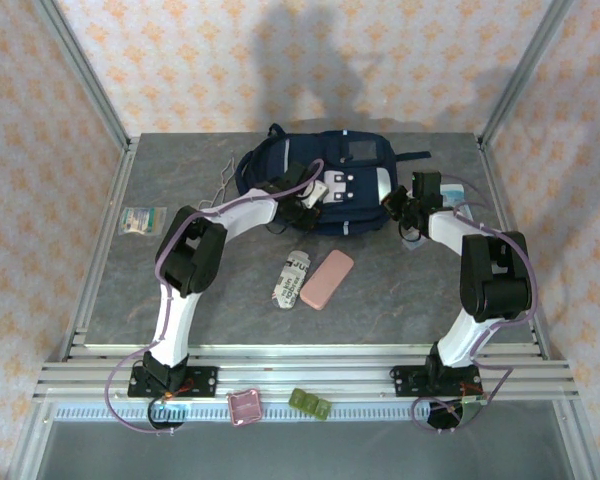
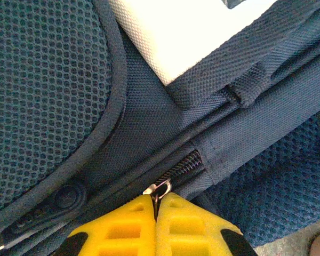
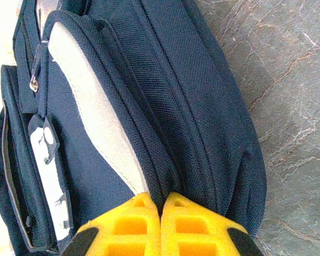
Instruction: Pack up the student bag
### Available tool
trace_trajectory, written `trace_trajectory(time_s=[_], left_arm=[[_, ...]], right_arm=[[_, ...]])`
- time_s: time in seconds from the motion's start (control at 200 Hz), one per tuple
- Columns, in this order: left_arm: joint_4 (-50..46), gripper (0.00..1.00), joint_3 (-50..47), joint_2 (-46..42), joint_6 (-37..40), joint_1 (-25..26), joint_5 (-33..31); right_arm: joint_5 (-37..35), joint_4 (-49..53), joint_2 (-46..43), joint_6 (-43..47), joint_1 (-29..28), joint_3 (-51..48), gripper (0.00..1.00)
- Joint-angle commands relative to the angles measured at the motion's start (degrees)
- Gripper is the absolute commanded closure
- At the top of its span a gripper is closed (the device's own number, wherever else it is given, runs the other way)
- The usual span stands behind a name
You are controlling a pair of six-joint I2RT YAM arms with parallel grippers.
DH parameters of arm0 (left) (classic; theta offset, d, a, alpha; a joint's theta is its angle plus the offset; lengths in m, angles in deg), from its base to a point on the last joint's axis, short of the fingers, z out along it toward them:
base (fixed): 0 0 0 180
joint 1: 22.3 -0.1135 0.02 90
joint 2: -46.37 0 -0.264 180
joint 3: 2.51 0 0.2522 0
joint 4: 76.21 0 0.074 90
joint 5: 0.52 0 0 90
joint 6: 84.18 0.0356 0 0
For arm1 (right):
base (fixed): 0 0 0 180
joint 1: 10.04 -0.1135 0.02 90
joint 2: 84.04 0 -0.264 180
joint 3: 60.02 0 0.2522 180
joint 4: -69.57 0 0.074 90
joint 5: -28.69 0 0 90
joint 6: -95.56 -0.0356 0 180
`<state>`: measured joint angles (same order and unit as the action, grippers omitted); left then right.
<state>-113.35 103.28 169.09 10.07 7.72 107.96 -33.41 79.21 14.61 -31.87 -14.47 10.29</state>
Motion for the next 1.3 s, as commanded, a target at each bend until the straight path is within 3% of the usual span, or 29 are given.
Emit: trace_trajectory(time_s=[0.0, 0.02, 0.06, 0.1, 0.185, 0.31, 0.395, 0.581, 0.791, 0.961, 1.146, 1.296], left_arm=[[-4.31, 1.00, -3.65, -2.21, -1.26, 1.19, -2.16], [-4.25, 1.00, -3.97, -2.49, -1.34, 1.18, -2.01], [-4.12, 0.86, -4.47, -2.89, -1.80, 1.20, -1.79], [-3.98, 0.80, -4.83, -3.09, -1.88, 1.18, -1.14], [-4.16, 0.74, -5.10, -2.79, -2.14, 1.23, -1.09], [-2.84, 0.83, -5.20, -2.57, -2.36, 1.18, -2.02], [-1.35, 1.00, -4.80, -2.83, -2.45, 1.19, -1.80], [-2.98, 1.00, -2.45, -1.40, -2.80, 1.23, -1.73], [0.52, 1.00, -7.72, -5.19, -6.02, 0.26, -18.14], [4.20, 1.00, -12.27, -11.82, -8.82, -3.81, -24.19], [4.55, 1.00, -13.60, -15.92, -8.25, -3.26, -18.89], [4.70, 1.00, -15.24, -19.35, -8.70, 0.64, -13.52]], right_arm=[[0.76, -1.42, 0.71, 0.03, -0.50, -0.83, 1.00], [0.78, -1.43, 0.67, -0.02, -0.50, -0.83, 1.00], [0.75, -1.48, 0.67, -0.01, -0.47, -0.83, 1.00], [0.83, -1.50, 0.67, -0.08, -0.44, -0.83, 1.00], [0.89, -1.68, 0.67, -0.19, -0.49, -0.88, 1.00], [0.94, -1.86, 0.50, -0.36, -0.45, -1.08, 1.00], [0.85, -1.99, 0.23, -0.45, -0.50, -1.27, 1.00], [0.68, -1.86, 0.09, -0.36, -0.50, -1.27, 1.00], [-1.25, -0.96, -0.10, 0.32, -0.50, -0.92, 1.00], [-4.85, 0.43, -1.51, 0.52, -0.21, -0.79, 1.00], [-4.41, 0.40, -1.06, 0.25, -0.22, 0.38, 1.00], [-6.93, 3.53, 1.02, 1.58, -0.14, 6.02, 1.00]])
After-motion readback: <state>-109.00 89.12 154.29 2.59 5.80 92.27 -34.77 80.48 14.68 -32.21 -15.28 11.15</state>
